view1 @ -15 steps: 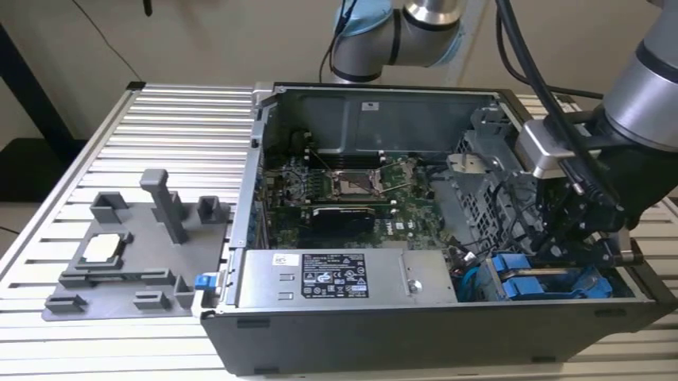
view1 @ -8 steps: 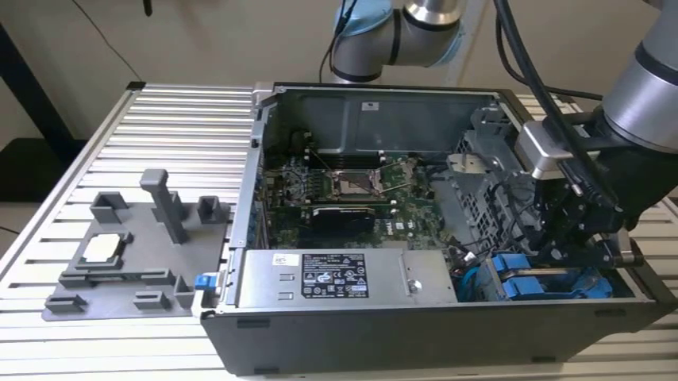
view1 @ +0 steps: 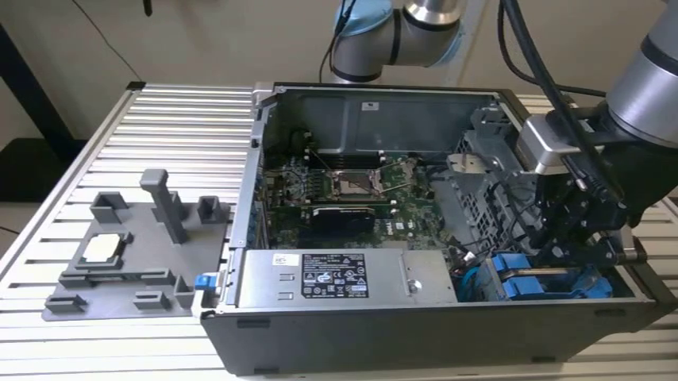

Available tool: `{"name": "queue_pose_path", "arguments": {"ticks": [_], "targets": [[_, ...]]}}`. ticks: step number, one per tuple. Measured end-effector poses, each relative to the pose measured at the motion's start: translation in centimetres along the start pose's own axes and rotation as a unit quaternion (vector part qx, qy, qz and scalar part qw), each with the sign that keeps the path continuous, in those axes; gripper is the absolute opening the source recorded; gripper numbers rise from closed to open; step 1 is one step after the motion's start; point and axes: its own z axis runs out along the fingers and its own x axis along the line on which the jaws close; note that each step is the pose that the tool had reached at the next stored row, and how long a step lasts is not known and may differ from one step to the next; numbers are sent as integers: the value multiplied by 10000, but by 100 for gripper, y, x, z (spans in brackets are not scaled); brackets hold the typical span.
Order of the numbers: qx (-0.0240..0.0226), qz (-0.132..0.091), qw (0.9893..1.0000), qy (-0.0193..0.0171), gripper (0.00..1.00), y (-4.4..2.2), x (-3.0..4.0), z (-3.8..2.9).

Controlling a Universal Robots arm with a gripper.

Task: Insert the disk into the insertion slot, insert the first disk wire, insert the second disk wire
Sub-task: 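Insert the second disk wire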

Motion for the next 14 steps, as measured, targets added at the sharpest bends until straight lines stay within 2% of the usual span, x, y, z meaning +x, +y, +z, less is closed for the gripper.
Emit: {"name": "queue_pose_path", "arguments": {"ticks": [3,8,9,14], "targets": [[-6,1,10000,0,24,-3,-3,-68],[-9,3,10000,0,24,-14,-11,-288],[-9,2,10000,1,24,-15,-13,-310],[-9,2,10000,-1,24,-15,-10,-309]]}}
